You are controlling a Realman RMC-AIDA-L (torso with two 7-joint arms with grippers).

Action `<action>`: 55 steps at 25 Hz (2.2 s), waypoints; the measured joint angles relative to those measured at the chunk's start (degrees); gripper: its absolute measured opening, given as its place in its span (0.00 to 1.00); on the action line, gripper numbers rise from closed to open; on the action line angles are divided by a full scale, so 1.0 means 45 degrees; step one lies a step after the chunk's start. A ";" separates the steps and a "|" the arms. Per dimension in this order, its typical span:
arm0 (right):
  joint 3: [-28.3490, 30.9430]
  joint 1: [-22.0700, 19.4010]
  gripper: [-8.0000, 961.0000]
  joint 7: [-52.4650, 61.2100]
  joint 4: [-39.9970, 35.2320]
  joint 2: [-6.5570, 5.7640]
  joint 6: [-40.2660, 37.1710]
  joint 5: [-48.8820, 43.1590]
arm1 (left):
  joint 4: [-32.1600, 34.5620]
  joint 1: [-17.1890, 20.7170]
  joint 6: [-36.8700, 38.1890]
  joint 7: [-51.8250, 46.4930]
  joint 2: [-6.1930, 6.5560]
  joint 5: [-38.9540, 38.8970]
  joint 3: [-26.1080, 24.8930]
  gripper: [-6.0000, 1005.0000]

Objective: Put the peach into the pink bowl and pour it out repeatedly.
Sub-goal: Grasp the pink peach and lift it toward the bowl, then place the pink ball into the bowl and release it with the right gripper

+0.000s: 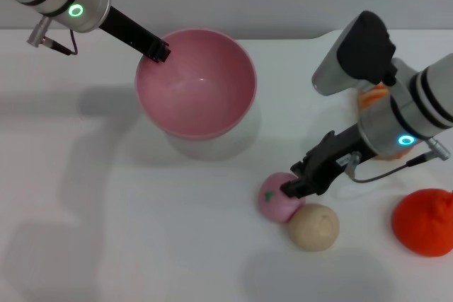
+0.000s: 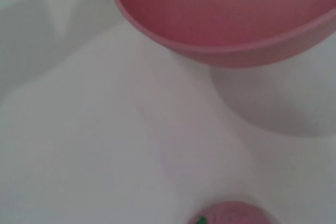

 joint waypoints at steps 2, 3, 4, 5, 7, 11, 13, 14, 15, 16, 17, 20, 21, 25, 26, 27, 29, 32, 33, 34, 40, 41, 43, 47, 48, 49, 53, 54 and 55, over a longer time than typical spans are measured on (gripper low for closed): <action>-0.0133 0.0129 0.33 0.0005 0.0332 0.0017 0.0151 0.0092 | 0.0000 0.0020 -0.0019 0.0001 -0.0008 -0.0001 0.0032 0.08; -0.0222 0.0182 0.33 0.0006 0.0485 0.0021 0.0262 0.0183 | 0.0000 0.0035 -0.0025 0.0002 -0.0009 0.0000 0.0040 0.08; -0.0273 0.0203 0.33 0.0004 0.0597 0.0025 0.0349 0.0275 | 0.0000 0.0057 -0.0041 0.0003 -0.0010 0.0001 0.0063 0.08; -0.0300 0.0218 0.33 0.0005 0.0678 0.0025 0.0440 0.0364 | 0.0000 0.0079 -0.0058 0.0004 -0.0010 0.0002 0.0088 0.08; -0.0319 0.0246 0.33 -0.0012 0.0819 0.0025 0.0580 0.0471 | 0.0000 0.0126 -0.0118 0.0006 -0.0014 0.0003 0.0145 0.08; -0.0609 0.0266 0.32 -0.0053 0.0872 0.0026 0.0791 0.0504 | 0.0000 0.0183 -0.0184 0.0063 -0.0015 0.0008 0.0175 0.08; -0.0825 0.0268 0.32 -0.0063 0.0886 0.0026 0.0904 0.0505 | 0.0000 0.0186 -0.0219 0.0119 -0.0015 0.0011 0.0175 0.09; -0.0857 0.0270 0.32 -0.0064 0.0889 0.0026 0.0971 0.0506 | 0.0000 0.0189 -0.0237 0.0144 -0.0015 0.0012 0.0175 0.09; -0.0881 0.0270 0.32 -0.0065 0.0892 0.0026 0.1041 0.0505 | 0.0001 0.0204 -0.0271 0.0146 -0.0015 0.0013 0.0175 0.09; -0.0890 0.0269 0.32 -0.0066 0.0892 0.0026 0.1131 0.0505 | 0.0002 0.0222 -0.0320 0.0146 -0.0015 0.0014 0.0175 0.09; -0.0884 0.0269 0.28 -0.0066 0.0893 0.0026 0.1192 0.0505 | 0.0001 0.0232 -0.0342 0.0147 -0.0015 0.0015 0.0175 0.09; -0.0793 0.0252 0.16 -0.0037 0.0683 0.0018 0.1183 0.0505 | 0.0002 0.0258 -0.0405 0.0150 -0.0014 0.0016 0.0174 0.09; -0.0764 0.0217 0.12 -0.0007 0.0501 0.0008 0.1148 0.0505 | 0.0006 0.0262 -0.0427 0.0157 -0.0014 0.0016 0.0175 0.09; -0.0697 -0.0214 0.05 0.0205 -0.1001 -0.0016 0.0653 0.0504 | 0.0012 0.0332 -0.0497 0.0179 0.0022 0.0016 0.0175 0.09; -0.0652 -0.0305 0.04 0.0278 -0.1410 -0.0030 0.0484 0.0501 | 0.0010 0.0352 -0.0493 0.0181 0.0038 0.0016 0.0175 0.09; -0.0564 -0.0430 0.03 0.0354 -0.2016 -0.0048 0.0274 0.0495 | 0.0009 0.0372 -0.0481 0.0182 0.0051 0.0019 0.0175 0.09; -0.0390 -0.0684 0.04 0.0476 -0.3241 -0.0065 -0.0177 0.0459 | 0.0009 0.0391 -0.0441 0.0184 0.0070 0.0050 0.0167 0.09; -0.0136 -0.1073 0.05 0.0568 -0.5443 -0.0053 -0.0760 0.0435 | 0.0015 0.0426 -0.0419 0.0186 0.0081 0.0112 0.0149 0.10; -0.0084 -0.1134 0.05 0.0629 -0.6017 -0.0052 -0.0877 0.0435 | 0.0015 0.0426 -0.0419 0.0186 0.0081 0.0112 0.0149 0.10; 0.0043 -0.1206 0.05 0.0754 -0.7102 -0.0052 -0.1083 0.0434 | 0.0017 0.0436 -0.0405 0.0187 0.0089 0.0126 0.0150 0.10; 0.0480 -0.1175 0.07 0.0794 -0.8824 -0.0050 -0.1252 0.0471 | 0.0020 0.0440 -0.0286 0.0187 0.0105 0.0152 0.0171 0.10; 0.0511 -0.1130 0.07 0.0790 -0.8942 -0.0046 -0.1128 0.0473 | 0.0034 0.0426 -0.0040 0.0187 0.0040 0.0177 0.0223 0.10; 0.0514 -0.0971 0.08 0.0754 -0.8886 -0.0044 -0.0801 0.0477 | 0.0050 0.0359 0.0081 0.0160 -0.0055 0.0177 0.0443 0.10; 0.0352 -0.0316 0.09 0.0336 -0.7363 -0.0051 0.0099 0.0552 | 0.0127 0.0285 0.0133 0.0088 -0.0242 0.0180 0.0839 0.10; 0.0324 -0.0132 0.10 0.0130 -0.6892 -0.0039 0.0254 0.0643 | 0.0154 0.0268 0.0157 0.0088 -0.0288 0.0176 0.0863 0.11; 0.0290 0.0041 0.10 -0.0025 -0.6472 -0.0034 0.0367 0.0752 | 0.0154 0.0268 0.0157 0.0088 -0.0288 0.0176 0.0863 0.11; 0.0213 0.0656 0.11 -0.0342 -0.5061 -0.0034 0.0697 0.1114 | 0.0195 0.0194 0.0249 0.0090 -0.0362 0.0180 0.0887 0.11; 0.0204 0.0785 0.11 -0.0524 -0.4663 -0.0026 0.0847 0.1253 | 0.0191 0.0150 0.0253 0.0094 -0.0374 0.0209 0.0901 0.11; 0.0204 0.0785 0.12 -0.0524 -0.4663 -0.0026 0.0847 0.1253 | 0.0191 0.0150 0.0253 0.0094 -0.0374 0.0209 0.0901 0.11</action>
